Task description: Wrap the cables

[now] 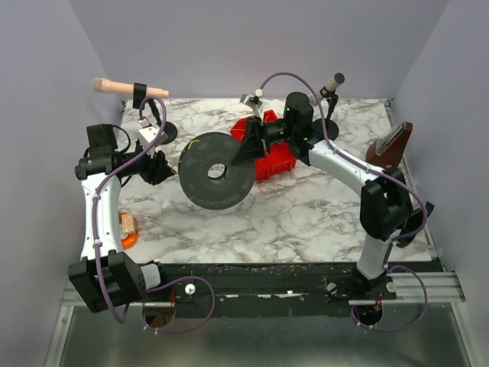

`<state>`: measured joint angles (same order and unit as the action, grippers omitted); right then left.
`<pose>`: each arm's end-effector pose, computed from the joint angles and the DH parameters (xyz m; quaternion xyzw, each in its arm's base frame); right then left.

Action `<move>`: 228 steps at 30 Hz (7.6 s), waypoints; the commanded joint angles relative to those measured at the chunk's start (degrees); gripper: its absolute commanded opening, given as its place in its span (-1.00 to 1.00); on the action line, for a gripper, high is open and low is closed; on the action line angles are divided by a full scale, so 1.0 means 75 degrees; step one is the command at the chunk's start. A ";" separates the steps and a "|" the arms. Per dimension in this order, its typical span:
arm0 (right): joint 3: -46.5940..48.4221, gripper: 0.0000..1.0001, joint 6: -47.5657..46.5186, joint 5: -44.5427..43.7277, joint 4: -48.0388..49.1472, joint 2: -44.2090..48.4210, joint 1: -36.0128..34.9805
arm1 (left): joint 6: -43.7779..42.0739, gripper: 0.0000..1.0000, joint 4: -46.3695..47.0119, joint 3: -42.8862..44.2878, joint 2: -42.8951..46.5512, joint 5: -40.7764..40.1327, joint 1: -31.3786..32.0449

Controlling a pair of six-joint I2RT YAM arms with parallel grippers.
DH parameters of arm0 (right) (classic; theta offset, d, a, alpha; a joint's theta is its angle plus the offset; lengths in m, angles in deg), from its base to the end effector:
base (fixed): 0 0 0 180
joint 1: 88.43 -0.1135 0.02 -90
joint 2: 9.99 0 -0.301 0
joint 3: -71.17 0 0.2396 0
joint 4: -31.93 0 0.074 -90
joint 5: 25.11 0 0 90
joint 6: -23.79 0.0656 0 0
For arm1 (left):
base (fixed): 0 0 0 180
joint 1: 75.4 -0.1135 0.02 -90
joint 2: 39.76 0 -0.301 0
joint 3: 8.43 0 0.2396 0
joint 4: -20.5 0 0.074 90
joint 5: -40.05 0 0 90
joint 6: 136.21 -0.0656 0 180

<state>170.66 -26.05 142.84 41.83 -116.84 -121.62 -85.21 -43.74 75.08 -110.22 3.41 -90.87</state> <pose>0.3268 0.2904 0.3748 -0.4210 0.5640 0.6842 0.1909 0.2296 0.0089 0.3631 0.3179 0.7946 -0.2407 0.4578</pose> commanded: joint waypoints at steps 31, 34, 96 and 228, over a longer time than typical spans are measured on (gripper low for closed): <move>-0.0281 -0.99 -0.0164 0.0106 0.0613 0.1098 0.0265 | -0.2228 -0.29 -0.1558 0.0583 0.0253 0.2505 0.0281; -0.0281 -0.99 -0.0164 0.0083 0.0613 0.1110 0.0277 | -0.2440 -0.82 -0.1911 0.0700 0.0253 0.2355 0.0316; 0.3372 -0.99 0.2202 -0.4490 -0.1928 -0.4126 -0.0591 | 0.6453 -1.00 0.3173 -0.2076 -0.2148 0.0116 0.0164; 0.0450 1.00 -0.6962 -0.9665 -0.4369 0.1387 -0.0732 | 0.4015 0.43 0.3310 -0.1782 0.0885 -0.3574 0.0878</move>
<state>184.12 -82.88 76.63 0.24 -116.01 -129.64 -58.90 -34.58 66.84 -109.87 -17.90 -84.38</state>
